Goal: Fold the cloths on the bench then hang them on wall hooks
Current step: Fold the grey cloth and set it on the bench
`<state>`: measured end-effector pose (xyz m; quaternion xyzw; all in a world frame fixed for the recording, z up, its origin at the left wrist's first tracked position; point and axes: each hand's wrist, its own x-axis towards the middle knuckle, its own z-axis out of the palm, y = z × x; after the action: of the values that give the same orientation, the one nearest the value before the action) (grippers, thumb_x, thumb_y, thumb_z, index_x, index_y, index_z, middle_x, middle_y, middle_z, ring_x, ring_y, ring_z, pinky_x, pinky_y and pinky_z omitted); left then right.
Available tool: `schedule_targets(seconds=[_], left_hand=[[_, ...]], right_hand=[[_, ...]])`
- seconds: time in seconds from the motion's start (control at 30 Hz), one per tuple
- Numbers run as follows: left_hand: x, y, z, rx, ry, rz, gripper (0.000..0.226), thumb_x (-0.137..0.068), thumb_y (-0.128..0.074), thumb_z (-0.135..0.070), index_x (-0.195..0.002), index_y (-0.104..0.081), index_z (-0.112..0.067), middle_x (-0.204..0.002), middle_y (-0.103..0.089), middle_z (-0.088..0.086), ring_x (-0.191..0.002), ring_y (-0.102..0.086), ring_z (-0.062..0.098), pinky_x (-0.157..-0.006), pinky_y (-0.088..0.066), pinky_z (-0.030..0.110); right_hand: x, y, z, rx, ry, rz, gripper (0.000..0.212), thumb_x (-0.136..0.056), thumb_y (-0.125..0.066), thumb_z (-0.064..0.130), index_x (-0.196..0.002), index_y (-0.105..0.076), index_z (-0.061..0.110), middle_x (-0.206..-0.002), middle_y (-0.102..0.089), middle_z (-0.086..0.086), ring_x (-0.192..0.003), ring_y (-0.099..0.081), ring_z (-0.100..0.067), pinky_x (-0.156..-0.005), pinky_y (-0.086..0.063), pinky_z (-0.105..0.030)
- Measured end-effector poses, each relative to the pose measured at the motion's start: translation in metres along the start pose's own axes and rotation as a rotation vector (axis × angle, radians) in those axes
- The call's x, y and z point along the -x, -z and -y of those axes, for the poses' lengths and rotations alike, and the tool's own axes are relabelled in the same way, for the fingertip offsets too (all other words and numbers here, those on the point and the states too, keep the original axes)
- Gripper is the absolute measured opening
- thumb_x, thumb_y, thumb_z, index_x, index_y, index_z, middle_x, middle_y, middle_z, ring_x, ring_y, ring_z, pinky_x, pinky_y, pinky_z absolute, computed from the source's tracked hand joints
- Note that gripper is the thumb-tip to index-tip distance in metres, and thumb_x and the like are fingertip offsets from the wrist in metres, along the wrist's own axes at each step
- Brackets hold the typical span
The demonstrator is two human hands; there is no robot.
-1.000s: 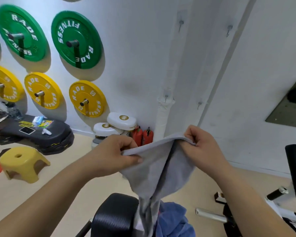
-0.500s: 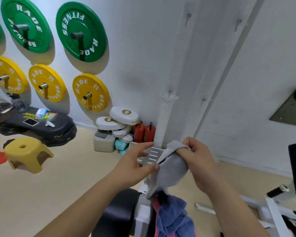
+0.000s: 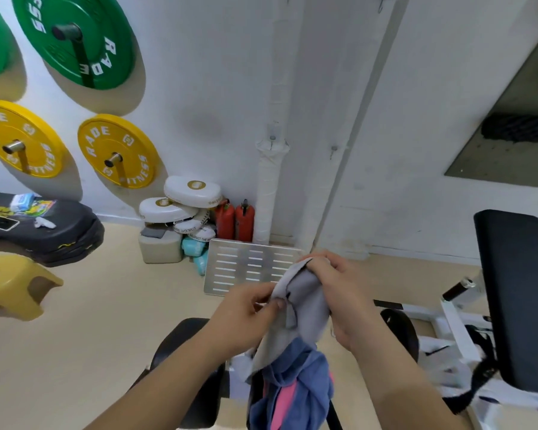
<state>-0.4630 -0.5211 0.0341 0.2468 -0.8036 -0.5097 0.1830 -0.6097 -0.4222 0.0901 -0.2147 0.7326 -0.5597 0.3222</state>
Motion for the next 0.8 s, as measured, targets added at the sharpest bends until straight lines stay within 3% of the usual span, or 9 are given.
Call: schedule_targets(seconds=[0.1, 0.23, 0.3, 0.37, 0.47, 0.57, 0.63, 0.7, 0.8], left_hand=[[0.004, 0.005, 0.006, 0.007, 0.043, 0.02, 0.029, -0.106, -0.05, -0.017, -0.107, -0.076, -0.03, -0.094, -0.078, -0.002, -0.09, -0.071, 0.015, -0.084, -0.056, 0.036], [0.004, 0.023, -0.002, 0.061, 0.08, -0.114, 0.027, -0.104, -0.057, -0.016, -0.099, -0.079, -0.03, -0.09, -0.078, -0.01, -0.083, -0.067, -0.001, -0.078, -0.051, 0.018], [0.002, 0.034, -0.011, 0.082, 0.093, -0.185, 0.019, -0.099, -0.065, -0.018, -0.093, -0.081, -0.026, -0.086, -0.079, -0.007, -0.079, -0.068, 0.001, -0.073, -0.052, 0.019], [0.002, 0.04, -0.022, 0.161, 0.115, -0.219, 0.015, -0.097, -0.069, -0.019, -0.089, -0.082, -0.023, -0.083, -0.08, -0.004, -0.075, -0.07, 0.004, -0.067, -0.054, 0.02], [0.004, 0.038, -0.042, 0.248, 0.13, -0.143, 0.013, -0.096, -0.07, -0.02, -0.09, -0.082, -0.02, -0.081, -0.079, -0.002, -0.072, -0.069, 0.004, -0.062, -0.052, 0.018], [0.005, 0.034, -0.051, 0.285, 0.109, -0.087, 0.011, -0.096, -0.071, -0.02, -0.095, -0.081, -0.016, -0.087, -0.08, 0.002, -0.082, -0.074, 0.014, -0.073, -0.059, 0.027], [0.004, 0.036, -0.048, 0.313, 0.133, -0.115, 0.007, -0.093, -0.075, -0.022, -0.096, -0.08, -0.019, -0.084, -0.079, 0.003, -0.079, -0.073, 0.02, -0.073, -0.058, 0.029], [0.003, 0.039, -0.044, 0.326, 0.197, -0.155, 0.013, -0.087, -0.081, -0.023, -0.095, -0.073, -0.018, -0.069, -0.07, 0.006, -0.064, -0.062, 0.017, -0.059, -0.05, 0.023], [0.003, 0.037, -0.038, 0.343, 0.258, -0.105, 0.019, -0.09, -0.077, -0.02, -0.102, -0.062, -0.018, -0.072, -0.065, 0.024, -0.06, -0.054, 0.018, -0.051, -0.044, 0.024]], right_hand=[[-0.003, 0.011, -0.005, -0.011, -0.003, -0.052, 0.019, -0.093, -0.058, 0.018, -0.088, -0.077, 0.021, -0.093, -0.077, -0.002, -0.106, -0.068, -0.025, -0.098, -0.053, -0.045], [-0.005, 0.018, -0.019, 0.136, 0.011, -0.078, 0.019, -0.095, -0.059, 0.02, -0.089, -0.077, 0.023, -0.091, -0.076, -0.003, -0.098, -0.068, -0.022, -0.092, -0.054, -0.04], [-0.005, 0.02, -0.028, 0.274, 0.056, -0.086, 0.013, -0.095, -0.059, 0.019, -0.092, -0.072, 0.016, -0.093, -0.073, -0.012, -0.094, -0.069, -0.025, -0.085, -0.055, -0.039], [0.002, 0.02, -0.026, 0.345, 0.126, 0.043, 0.026, -0.092, -0.059, 0.008, -0.096, -0.073, 0.03, -0.093, -0.074, 0.005, -0.094, -0.068, -0.002, -0.079, -0.053, -0.017], [0.016, 0.012, -0.019, 0.433, 0.349, 0.231, 0.065, -0.085, -0.066, -0.002, -0.133, -0.058, 0.041, -0.13, -0.057, 0.031, -0.116, -0.047, 0.027, -0.091, -0.037, 0.003], [0.02, 0.002, -0.013, 0.463, 0.517, 0.259, 0.076, -0.085, -0.077, 0.007, -0.142, -0.05, 0.048, -0.139, -0.049, 0.038, -0.131, -0.041, 0.021, -0.102, -0.033, 0.0], [0.014, 0.002, -0.015, 0.513, 0.606, 0.265, 0.072, -0.082, -0.079, 0.008, -0.14, -0.057, 0.045, -0.139, -0.057, 0.03, -0.135, -0.048, 0.006, -0.111, -0.038, -0.015], [0.011, 0.001, -0.016, 0.526, 0.625, 0.247, 0.059, -0.083, -0.08, 0.011, -0.131, -0.067, 0.041, -0.128, -0.068, 0.025, -0.126, -0.059, 0.0, -0.108, -0.046, -0.027], [0.013, -0.006, -0.015, 0.488, 0.615, 0.178, 0.042, -0.083, -0.079, 0.01, -0.109, -0.076, 0.043, -0.103, -0.074, 0.025, -0.104, -0.067, -0.001, -0.094, -0.05, -0.018]])
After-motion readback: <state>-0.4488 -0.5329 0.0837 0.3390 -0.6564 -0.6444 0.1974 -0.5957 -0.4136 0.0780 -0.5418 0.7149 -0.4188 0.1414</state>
